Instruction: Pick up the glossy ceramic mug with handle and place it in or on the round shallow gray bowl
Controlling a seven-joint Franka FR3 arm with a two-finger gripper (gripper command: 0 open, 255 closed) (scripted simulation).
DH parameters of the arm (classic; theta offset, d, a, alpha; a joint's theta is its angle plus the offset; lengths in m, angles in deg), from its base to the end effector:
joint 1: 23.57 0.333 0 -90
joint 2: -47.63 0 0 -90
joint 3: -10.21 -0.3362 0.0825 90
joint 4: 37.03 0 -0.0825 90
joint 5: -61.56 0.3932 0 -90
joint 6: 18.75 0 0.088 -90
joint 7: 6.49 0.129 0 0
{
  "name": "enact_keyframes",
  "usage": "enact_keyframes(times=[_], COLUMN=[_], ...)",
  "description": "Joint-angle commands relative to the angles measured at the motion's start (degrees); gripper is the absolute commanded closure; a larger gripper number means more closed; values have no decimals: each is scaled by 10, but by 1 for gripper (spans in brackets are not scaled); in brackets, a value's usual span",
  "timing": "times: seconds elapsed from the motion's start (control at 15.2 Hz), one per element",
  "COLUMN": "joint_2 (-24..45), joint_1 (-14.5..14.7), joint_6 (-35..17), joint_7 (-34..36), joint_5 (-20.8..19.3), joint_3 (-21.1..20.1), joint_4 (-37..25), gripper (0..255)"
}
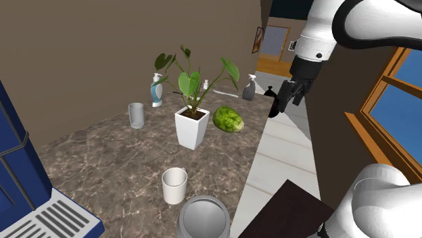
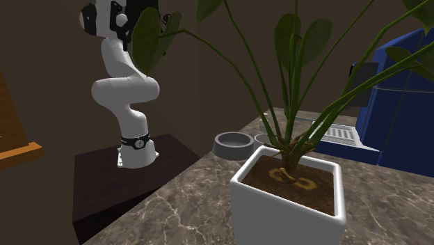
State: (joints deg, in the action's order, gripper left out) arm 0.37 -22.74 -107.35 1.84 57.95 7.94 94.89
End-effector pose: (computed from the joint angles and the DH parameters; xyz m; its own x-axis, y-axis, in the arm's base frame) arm 0.2894 0.0120 0.6181 0.9914 -0.1029 0.0809 -0.1094 -0.9907 0.0808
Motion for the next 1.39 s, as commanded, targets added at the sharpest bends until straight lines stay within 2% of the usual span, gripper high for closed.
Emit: enact_keyframes(times=[0.0, 0.73, 1.32], joint_2=[0, 115, 266], joint_1=[0, 26, 34], joint_6=[0, -134, -237], joint_7=[0, 122, 227], joint_5=[0, 60, 65], joint_3=[0, -109, -197], joint_4=[0, 29, -12], gripper=[0, 0, 0])
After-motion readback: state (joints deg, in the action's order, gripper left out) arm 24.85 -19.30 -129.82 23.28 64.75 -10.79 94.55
